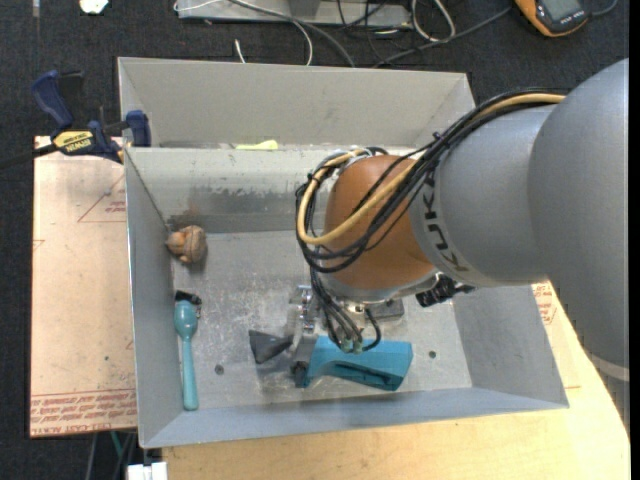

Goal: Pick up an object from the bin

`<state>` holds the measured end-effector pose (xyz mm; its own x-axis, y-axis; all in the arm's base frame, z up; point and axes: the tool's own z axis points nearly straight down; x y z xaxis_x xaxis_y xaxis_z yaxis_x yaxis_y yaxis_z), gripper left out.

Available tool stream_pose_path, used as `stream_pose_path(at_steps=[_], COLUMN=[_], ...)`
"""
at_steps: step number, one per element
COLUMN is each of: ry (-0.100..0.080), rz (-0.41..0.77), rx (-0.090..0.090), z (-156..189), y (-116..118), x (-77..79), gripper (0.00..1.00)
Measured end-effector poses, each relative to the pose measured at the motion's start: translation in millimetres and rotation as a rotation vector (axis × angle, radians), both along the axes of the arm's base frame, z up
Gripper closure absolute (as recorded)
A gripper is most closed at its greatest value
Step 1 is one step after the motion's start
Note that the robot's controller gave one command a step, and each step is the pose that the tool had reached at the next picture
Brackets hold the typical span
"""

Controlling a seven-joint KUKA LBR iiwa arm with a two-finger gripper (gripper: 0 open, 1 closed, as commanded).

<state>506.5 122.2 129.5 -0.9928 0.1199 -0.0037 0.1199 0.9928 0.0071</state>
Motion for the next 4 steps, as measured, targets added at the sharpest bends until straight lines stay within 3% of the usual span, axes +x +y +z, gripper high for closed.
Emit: stream_pose_path(at_steps=[1,2,3,4], ry=[-0.001,-0.015,-0.013,-0.007], rz=[-0.013,0.058,0.354,0.306], rx=[0.001,0.003,0.001,-0.001], z=[72,47,43,107], y=[7,11,-42,-16], x=[17.7,34.0,69.0,50.1], gripper=[1.00,1.00,1.00,1.00])
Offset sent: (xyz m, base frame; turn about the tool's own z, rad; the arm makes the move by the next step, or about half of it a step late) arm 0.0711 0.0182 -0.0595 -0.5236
